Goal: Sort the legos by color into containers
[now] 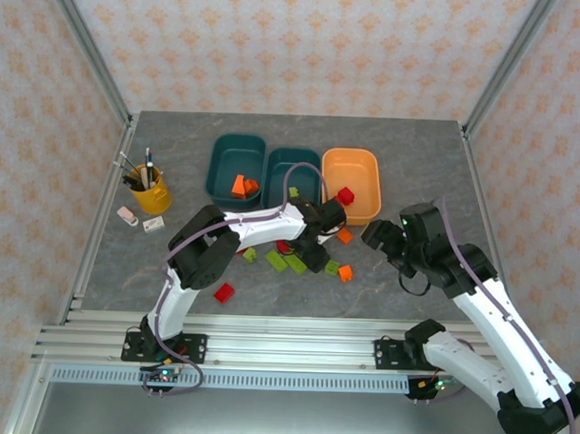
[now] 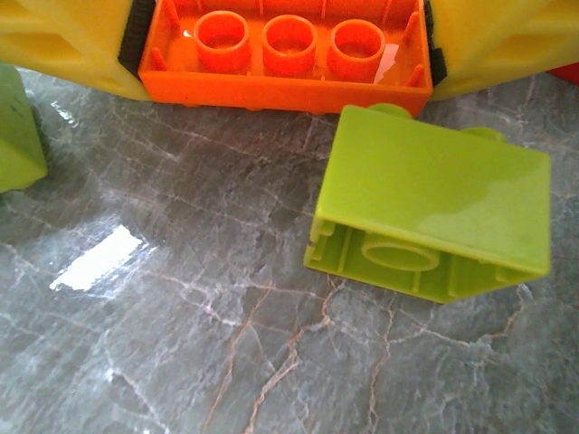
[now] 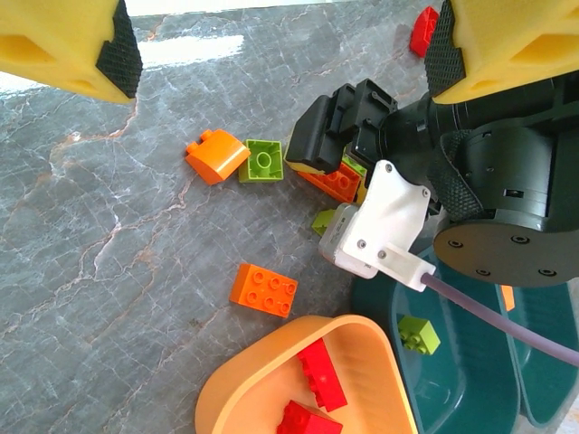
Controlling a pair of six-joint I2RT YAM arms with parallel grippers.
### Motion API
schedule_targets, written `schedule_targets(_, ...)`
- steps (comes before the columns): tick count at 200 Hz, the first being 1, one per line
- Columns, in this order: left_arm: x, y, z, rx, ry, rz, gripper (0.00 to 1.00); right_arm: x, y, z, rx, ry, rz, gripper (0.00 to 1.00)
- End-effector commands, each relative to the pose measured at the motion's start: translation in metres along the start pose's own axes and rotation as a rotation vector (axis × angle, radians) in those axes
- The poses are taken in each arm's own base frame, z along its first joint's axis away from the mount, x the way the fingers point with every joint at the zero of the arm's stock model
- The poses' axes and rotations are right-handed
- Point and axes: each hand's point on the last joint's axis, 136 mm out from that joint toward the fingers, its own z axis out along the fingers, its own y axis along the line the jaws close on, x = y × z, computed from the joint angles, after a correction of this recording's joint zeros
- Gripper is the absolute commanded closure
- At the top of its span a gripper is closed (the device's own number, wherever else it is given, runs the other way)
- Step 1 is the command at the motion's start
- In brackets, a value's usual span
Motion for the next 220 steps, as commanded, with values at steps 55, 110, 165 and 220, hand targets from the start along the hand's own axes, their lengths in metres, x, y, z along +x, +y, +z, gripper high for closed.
schedule_targets(55,-0.013,0.008,-0.028,-0.041,-0.081,-0.064,0.44,-0.008,0.003,-0.001,0.006,-0.035,-0.012,0.20)
schedule_targets(110,-0.024,0.072,-0.130,-0.023,-0.262,-0.314,0.43,-0.020,0.031,-0.006,-0.063,-0.048,-0.089,0.21)
schedule_targets(165,-0.019,0.198,-0.152,-0.080,-0.267,-0.637,0.44,-0.030,0.111,0.023,-0.269,0.036,-0.172,0.22)
schedule_targets(220,-0.038,0.304,-0.106,-0.190,-0.230,-0.874,0.44,-0.050,0.163,0.054,-0.304,0.063,-0.205,0.24)
